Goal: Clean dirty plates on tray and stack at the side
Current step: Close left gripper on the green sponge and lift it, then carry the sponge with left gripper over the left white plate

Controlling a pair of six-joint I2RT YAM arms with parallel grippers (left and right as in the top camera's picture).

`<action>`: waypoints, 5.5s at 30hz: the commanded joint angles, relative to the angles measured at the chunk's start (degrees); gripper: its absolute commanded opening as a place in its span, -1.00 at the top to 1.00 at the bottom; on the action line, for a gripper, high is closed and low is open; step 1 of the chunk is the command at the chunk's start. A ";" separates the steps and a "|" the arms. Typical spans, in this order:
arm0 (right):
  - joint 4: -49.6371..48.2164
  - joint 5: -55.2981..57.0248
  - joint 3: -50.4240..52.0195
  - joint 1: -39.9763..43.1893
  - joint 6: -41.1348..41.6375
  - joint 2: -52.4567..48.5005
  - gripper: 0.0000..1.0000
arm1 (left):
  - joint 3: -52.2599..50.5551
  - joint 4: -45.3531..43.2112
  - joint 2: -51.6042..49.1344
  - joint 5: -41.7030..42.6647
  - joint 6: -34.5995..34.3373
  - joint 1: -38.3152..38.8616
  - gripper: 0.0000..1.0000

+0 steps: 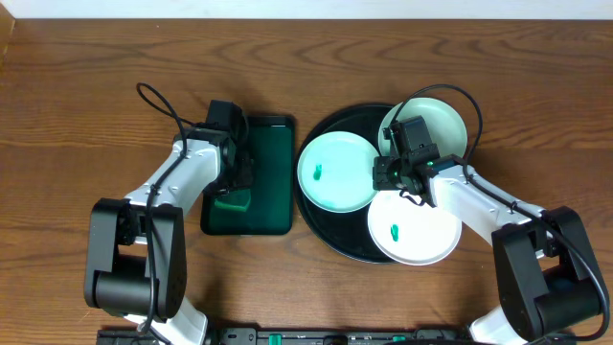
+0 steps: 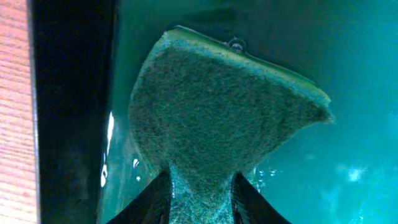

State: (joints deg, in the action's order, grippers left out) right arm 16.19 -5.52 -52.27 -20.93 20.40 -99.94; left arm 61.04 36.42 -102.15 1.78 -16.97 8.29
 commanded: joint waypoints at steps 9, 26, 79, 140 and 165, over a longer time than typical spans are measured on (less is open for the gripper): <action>0.33 0.55 0.35 -0.50 -0.07 -0.52 0.93 | -1.75 0.31 -1.40 1.62 -0.74 -0.24 0.18; 0.31 0.55 0.35 -0.50 -0.07 -0.52 0.91 | -2.36 0.11 -2.36 1.62 -0.72 -0.24 0.32; 6.23 1.20 -0.33 1.11 -0.04 3.96 0.98 | -1.97 5.57 28.02 7.82 0.76 -0.20 0.86; 6.08 1.25 -0.33 1.01 -0.07 3.96 0.98 | 7.34 11.37 10.88 7.56 2.71 0.15 0.85; 5.86 1.62 -0.33 0.94 -0.04 3.96 0.97 | 20.24 14.64 7.76 8.15 -4.87 9.60 0.85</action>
State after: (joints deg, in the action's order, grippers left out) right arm 22.02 -4.86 -52.66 -20.45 20.56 -97.21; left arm 82.17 51.94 -92.55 8.51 -18.28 14.59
